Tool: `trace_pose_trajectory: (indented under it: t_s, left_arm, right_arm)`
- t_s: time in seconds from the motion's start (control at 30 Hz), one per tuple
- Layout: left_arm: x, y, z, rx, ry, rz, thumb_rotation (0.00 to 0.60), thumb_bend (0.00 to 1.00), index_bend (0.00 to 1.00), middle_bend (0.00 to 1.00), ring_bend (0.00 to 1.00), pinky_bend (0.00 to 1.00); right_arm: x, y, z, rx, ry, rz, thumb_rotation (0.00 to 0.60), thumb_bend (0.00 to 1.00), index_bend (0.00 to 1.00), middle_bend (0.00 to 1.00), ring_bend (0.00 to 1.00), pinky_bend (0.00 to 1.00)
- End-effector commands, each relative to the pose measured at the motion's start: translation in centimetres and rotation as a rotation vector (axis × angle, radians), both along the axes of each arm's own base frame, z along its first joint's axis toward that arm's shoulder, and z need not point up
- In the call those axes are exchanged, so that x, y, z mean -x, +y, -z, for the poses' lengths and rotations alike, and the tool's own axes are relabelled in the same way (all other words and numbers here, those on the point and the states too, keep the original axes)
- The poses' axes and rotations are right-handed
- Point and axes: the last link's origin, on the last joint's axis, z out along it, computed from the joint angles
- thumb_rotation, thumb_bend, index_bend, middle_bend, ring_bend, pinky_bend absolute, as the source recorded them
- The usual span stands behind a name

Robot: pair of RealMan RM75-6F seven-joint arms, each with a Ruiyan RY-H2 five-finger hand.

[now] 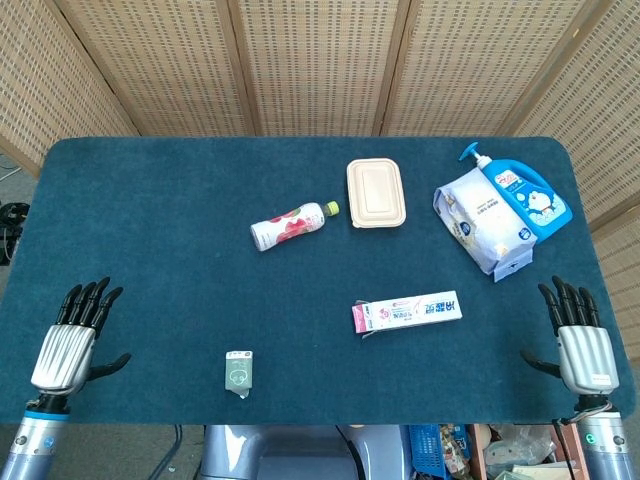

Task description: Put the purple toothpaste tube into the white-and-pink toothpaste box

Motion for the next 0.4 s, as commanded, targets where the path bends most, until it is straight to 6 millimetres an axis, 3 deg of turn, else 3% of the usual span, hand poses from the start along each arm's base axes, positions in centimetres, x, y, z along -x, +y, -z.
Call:
trace_pose_trajectory:
  t_s: [0.03,0.2,0.4]
  left_arm:
    - [0.2,0.0,-0.5,-0.019,-0.006,0.001,0.6,0.15,0.07,0.0,0.0,0.0]
    - [0.6,0.1,-1.1,-0.047,-0.024,-0.01,0.6,0.15,0.07,0.0,0.0,0.0]
    - [0.5,0.3,-0.7,-0.043,-0.019,-0.005,0.6,0.16,0.07,0.0,0.0,0.0]
  right_arm:
    - [-0.1,0.0,0.1,-0.01,-0.012,0.004,0.6,0.05,0.03,0.0,0.0,0.0]
    - [-1.4,-0.2,0.9,-0.02,-0.032,-0.046,0.6,0.04,0.03,0.0,0.0,0.0]
    - [-1.6,0.1,1.5,-0.044,-0.013,-0.056,0.6,0.04,0.03,0.0,0.0,0.0]
